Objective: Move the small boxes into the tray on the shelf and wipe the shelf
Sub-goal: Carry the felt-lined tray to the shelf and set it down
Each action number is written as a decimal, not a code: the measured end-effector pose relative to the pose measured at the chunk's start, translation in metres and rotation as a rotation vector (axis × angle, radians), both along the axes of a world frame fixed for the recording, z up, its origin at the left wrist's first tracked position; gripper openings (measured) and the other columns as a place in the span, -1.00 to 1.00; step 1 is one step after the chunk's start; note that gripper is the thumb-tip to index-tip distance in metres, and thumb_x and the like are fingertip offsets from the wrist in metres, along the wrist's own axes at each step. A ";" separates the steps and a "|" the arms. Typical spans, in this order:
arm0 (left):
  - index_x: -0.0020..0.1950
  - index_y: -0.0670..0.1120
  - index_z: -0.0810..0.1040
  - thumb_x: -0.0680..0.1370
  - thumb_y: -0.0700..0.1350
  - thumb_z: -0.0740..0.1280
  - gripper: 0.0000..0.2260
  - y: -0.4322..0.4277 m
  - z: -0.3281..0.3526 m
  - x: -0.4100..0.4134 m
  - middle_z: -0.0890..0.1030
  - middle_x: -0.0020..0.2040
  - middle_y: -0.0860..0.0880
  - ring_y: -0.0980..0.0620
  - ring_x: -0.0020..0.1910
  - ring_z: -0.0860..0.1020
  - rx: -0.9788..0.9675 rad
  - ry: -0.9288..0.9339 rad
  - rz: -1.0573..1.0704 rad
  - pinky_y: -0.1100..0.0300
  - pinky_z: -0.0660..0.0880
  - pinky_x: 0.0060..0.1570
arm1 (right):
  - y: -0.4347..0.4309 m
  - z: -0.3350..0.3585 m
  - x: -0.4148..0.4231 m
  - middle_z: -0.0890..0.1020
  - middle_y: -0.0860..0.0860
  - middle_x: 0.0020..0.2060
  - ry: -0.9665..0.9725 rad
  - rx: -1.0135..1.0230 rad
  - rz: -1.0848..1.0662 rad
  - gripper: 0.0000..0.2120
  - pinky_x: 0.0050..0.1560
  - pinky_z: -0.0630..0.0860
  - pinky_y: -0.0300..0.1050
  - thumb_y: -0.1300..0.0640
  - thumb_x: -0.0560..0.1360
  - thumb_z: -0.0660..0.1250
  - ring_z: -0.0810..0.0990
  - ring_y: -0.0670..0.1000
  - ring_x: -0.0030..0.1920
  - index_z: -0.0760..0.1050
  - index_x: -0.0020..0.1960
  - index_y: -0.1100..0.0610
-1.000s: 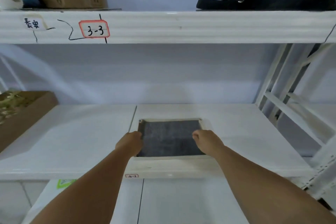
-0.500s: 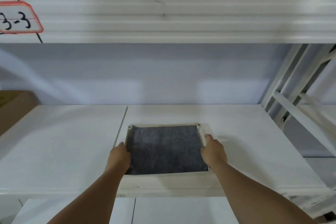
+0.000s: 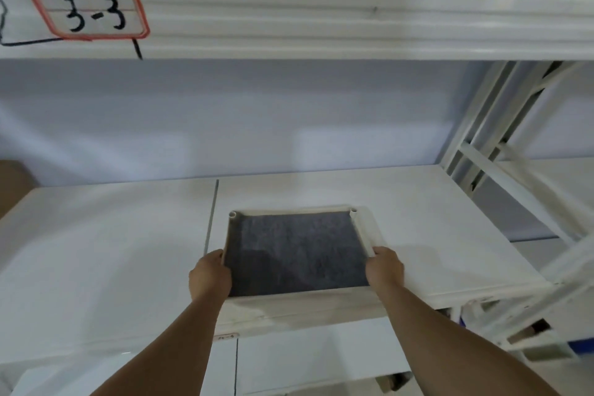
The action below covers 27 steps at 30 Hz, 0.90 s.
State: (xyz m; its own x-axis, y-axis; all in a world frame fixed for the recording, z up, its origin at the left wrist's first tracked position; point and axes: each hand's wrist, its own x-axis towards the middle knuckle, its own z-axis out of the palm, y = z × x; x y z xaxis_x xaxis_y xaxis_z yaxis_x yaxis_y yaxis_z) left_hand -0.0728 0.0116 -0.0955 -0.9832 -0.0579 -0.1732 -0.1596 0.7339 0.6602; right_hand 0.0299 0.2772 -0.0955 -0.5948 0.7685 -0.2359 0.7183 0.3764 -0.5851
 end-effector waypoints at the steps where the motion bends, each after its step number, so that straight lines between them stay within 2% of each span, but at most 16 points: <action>1: 0.02 -0.12 0.62 0.59 -0.26 0.09 -0.70 -0.002 0.000 0.000 0.65 0.03 -0.17 -0.15 -0.10 0.54 0.086 -0.014 0.045 0.01 0.52 0.01 | -0.002 0.002 0.001 0.56 0.18 0.22 0.023 -0.057 -0.046 -0.63 0.03 0.46 -0.13 0.30 0.55 0.10 0.54 0.22 0.18 0.45 0.32 0.23; 3: 0.16 -0.11 0.60 0.59 -0.23 0.13 -0.72 -0.006 0.001 0.000 0.61 0.17 -0.18 -0.20 0.06 0.55 0.283 -0.064 0.157 -0.01 0.49 0.12 | -0.005 0.004 0.004 0.54 0.18 0.24 0.092 -0.142 -0.123 -0.59 0.05 0.46 -0.11 0.31 0.55 0.08 0.52 0.23 0.21 0.43 0.35 0.20; 5: 0.34 -0.09 0.50 0.59 -0.21 0.19 -0.68 -0.008 0.005 0.000 0.55 0.29 -0.16 -0.21 0.23 0.51 0.451 -0.098 0.249 -0.02 0.44 0.27 | -0.010 0.008 0.007 0.52 0.17 0.28 0.164 -0.201 -0.183 -0.57 0.14 0.45 -0.10 0.32 0.55 0.05 0.50 0.22 0.24 0.41 0.38 0.19; 9: 0.34 -0.11 0.49 0.56 -0.20 0.26 -0.67 -0.006 0.014 0.000 0.57 0.26 -0.15 -0.21 0.20 0.53 0.615 -0.152 0.283 -0.04 0.44 0.28 | -0.021 0.017 0.021 0.52 0.19 0.26 0.291 -0.277 -0.278 -0.61 0.06 0.41 -0.15 0.31 0.59 0.05 0.50 0.22 0.21 0.40 0.37 0.20; 11: 0.18 -0.19 0.58 0.56 -0.20 0.25 -0.77 -0.005 0.017 0.001 0.60 0.10 -0.17 -0.23 0.07 0.56 0.639 -0.205 0.221 -0.03 0.50 0.14 | -0.021 0.020 0.031 0.52 0.18 0.27 0.352 -0.289 -0.329 -0.61 0.06 0.41 -0.14 0.29 0.59 0.06 0.50 0.21 0.21 0.40 0.38 0.19; 12: -0.01 -0.22 0.60 0.55 -0.20 0.23 -0.83 -0.003 0.019 0.002 0.57 -0.06 -0.20 -0.20 -0.09 0.55 0.648 -0.243 0.181 0.04 0.51 -0.05 | -0.019 0.020 0.037 0.52 0.17 0.27 0.384 -0.297 -0.355 -0.61 0.04 0.42 -0.15 0.28 0.60 0.07 0.51 0.21 0.20 0.41 0.38 0.18; 13: -0.18 -0.20 0.55 0.55 -0.20 0.22 -0.83 -0.001 0.021 0.004 0.50 -0.20 -0.19 -0.12 -0.26 0.48 0.650 -0.275 0.146 0.12 0.44 -0.25 | -0.017 0.022 0.043 0.53 0.16 0.26 0.412 -0.299 -0.380 -0.62 0.01 0.41 -0.15 0.28 0.60 0.07 0.52 0.21 0.18 0.43 0.38 0.17; 14: -0.24 -0.19 0.51 0.55 -0.21 0.22 -0.82 0.002 0.023 0.006 0.46 -0.25 -0.17 -0.05 -0.33 0.39 0.652 -0.300 0.102 0.16 0.34 -0.35 | -0.015 0.024 0.051 0.54 0.15 0.26 0.437 -0.296 -0.408 -0.62 -0.01 0.40 -0.15 0.27 0.60 0.07 0.52 0.21 0.16 0.44 0.36 0.16; 15: -0.20 -0.18 0.53 0.55 -0.21 0.23 -0.84 0.007 0.025 0.007 0.47 -0.24 -0.15 -0.01 -0.33 0.38 0.670 -0.325 0.056 0.17 0.32 -0.36 | -0.013 0.026 0.059 0.54 0.15 0.25 0.465 -0.297 -0.443 -0.62 -0.03 0.39 -0.14 0.27 0.60 0.07 0.52 0.20 0.12 0.46 0.35 0.15; 16: -0.10 -0.16 0.58 0.56 -0.19 0.25 -0.87 0.012 0.026 0.008 0.51 -0.19 -0.13 -0.01 -0.28 0.42 0.714 -0.355 0.013 0.17 0.39 -0.31 | -0.011 0.028 0.069 0.55 0.14 0.24 0.495 -0.305 -0.479 -0.63 -0.05 0.39 -0.14 0.28 0.60 0.07 0.51 0.18 0.07 0.47 0.34 0.15; 17: 0.02 -0.14 0.61 0.56 -0.16 0.26 -0.85 0.018 0.026 0.010 0.56 -0.12 -0.11 -0.02 -0.20 0.47 0.763 -0.384 -0.021 0.12 0.49 -0.18 | -0.009 0.029 0.079 0.55 0.14 0.23 0.526 -0.315 -0.511 -0.63 -0.05 0.39 -0.13 0.28 0.60 0.07 0.49 0.14 0.02 0.48 0.33 0.16; 18: 0.13 -0.13 0.61 0.56 -0.14 0.27 -0.80 0.025 0.027 0.012 0.59 -0.04 -0.11 -0.05 -0.11 0.51 0.808 -0.408 -0.060 0.05 0.52 -0.01 | -0.008 0.030 0.090 0.56 0.13 0.20 0.554 -0.318 -0.541 -0.64 -0.03 0.40 -0.11 0.28 0.60 0.08 0.46 0.10 -0.01 0.49 0.32 0.17; 19: 0.21 -0.11 0.58 0.57 -0.14 0.27 -0.76 0.032 0.028 0.016 0.60 0.03 -0.12 -0.08 -0.03 0.53 0.842 -0.430 -0.101 0.02 0.50 0.07 | -0.005 0.030 0.102 0.56 0.11 0.19 0.582 -0.323 -0.576 -0.65 0.00 0.42 -0.08 0.27 0.60 0.08 0.45 0.08 -0.02 0.49 0.31 0.17; 21: 0.28 -0.08 0.55 0.57 -0.19 0.26 -0.72 0.048 0.028 0.026 0.59 0.09 -0.12 -0.12 0.06 0.52 0.905 -0.467 -0.147 0.03 0.46 0.09 | -0.001 0.031 0.128 0.56 0.09 0.20 0.643 -0.350 -0.650 -0.67 0.07 0.44 -0.07 0.25 0.60 0.10 0.49 0.12 0.06 0.51 0.29 0.14; 24: 0.33 -0.09 0.49 0.58 -0.27 0.24 -0.68 0.073 0.032 0.048 0.56 0.17 -0.11 -0.12 0.18 0.50 0.986 -0.497 -0.219 -0.03 0.39 0.30 | 0.010 0.036 0.166 0.54 0.10 0.25 0.707 -0.365 -0.734 -0.69 0.14 0.41 -0.09 0.21 0.61 0.15 0.48 0.18 0.24 0.50 0.30 0.14; 27: 0.35 -0.08 0.44 0.59 -0.32 0.19 -0.65 0.101 0.043 0.073 0.57 0.14 -0.12 -0.12 0.18 0.51 1.038 -0.525 -0.343 0.02 0.43 0.23 | 0.022 0.045 0.202 0.53 0.09 0.26 0.745 -0.329 -0.802 -0.68 0.24 0.39 -0.03 0.18 0.61 0.16 0.47 0.18 0.27 0.48 0.33 0.14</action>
